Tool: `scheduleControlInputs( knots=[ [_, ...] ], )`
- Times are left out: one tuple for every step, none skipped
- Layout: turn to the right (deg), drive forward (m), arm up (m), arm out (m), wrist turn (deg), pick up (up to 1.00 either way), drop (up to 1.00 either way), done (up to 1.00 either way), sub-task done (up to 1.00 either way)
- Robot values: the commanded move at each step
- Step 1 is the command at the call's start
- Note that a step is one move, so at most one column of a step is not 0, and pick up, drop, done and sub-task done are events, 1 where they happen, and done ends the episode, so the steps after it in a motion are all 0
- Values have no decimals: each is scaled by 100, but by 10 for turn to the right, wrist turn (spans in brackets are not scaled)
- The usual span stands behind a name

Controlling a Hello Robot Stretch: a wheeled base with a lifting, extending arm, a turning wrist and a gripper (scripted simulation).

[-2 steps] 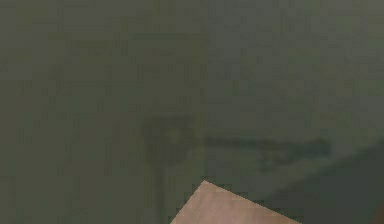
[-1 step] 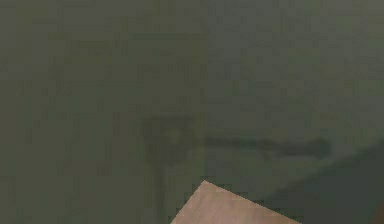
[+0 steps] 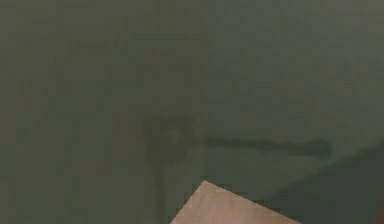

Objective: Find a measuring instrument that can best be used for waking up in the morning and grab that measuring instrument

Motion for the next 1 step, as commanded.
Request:
scheduleControlInputs(
  knots=[
    [0,0,0,0,450,0,0,0,0]
  ],
)
